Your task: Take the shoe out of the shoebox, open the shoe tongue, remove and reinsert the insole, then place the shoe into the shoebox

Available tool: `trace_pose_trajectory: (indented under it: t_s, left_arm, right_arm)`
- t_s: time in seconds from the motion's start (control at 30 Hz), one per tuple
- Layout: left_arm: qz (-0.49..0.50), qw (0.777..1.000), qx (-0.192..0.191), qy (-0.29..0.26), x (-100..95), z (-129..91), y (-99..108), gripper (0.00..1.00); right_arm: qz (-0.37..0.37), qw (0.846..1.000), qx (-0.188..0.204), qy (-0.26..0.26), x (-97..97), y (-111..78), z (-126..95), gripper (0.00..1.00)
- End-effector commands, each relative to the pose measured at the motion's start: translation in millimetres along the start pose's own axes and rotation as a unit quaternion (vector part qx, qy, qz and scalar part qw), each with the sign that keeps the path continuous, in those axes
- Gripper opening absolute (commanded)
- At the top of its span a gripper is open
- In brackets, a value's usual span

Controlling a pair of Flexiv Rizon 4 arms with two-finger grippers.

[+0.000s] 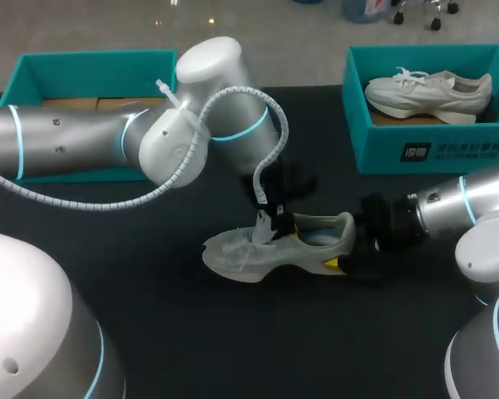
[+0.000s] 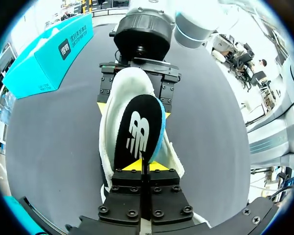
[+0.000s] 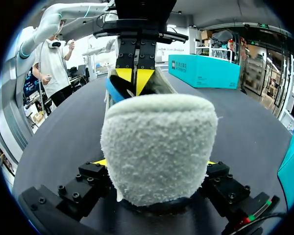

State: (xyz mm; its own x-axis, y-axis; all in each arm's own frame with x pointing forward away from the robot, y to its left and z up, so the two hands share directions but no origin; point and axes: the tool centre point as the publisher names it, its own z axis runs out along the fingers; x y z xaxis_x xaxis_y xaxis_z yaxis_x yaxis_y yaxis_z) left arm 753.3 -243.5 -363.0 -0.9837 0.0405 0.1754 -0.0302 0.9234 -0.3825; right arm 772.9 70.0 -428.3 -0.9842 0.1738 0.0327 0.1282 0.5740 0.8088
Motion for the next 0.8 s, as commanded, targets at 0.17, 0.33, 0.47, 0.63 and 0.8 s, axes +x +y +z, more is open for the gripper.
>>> trace_pose_trajectory:
  t_s: [0.17, 0.33, 0.47, 0.63, 0.8]
  left_arm:
    - [0.007, 0.996, 0.079, 0.028, -0.6, -17, 2, 0.0]
    - [0.019, 0.993, 0.107, 0.036, -0.1, -26, -12, 0.0]
    - [0.03, 0.991, 0.121, 0.042, 1.9, -31, -22, 0.0]
    - [0.041, 0.988, 0.14, 0.045, 1.4, -39, -33, 0.0]
    - [0.053, 0.985, 0.156, 0.046, 0.9, -46, -45, 0.0]
  right_arm:
    - [0.0, 1.0, 0.001, 0.0, -0.4, -5.2, 5, 0.0]
    - [0.0, 1.0, 0.001, 0.0, -0.4, -5.2, 5, 0.0]
    - [0.0, 1.0, 0.001, 0.0, -0.4, -5.2, 5, 0.0]
    - [0.0, 1.0, 0.001, 0.0, -0.4, -5.2, 5, 0.0]
    - [0.0, 1.0, 0.001, 0.0, -0.4, -5.2, 5, 0.0]
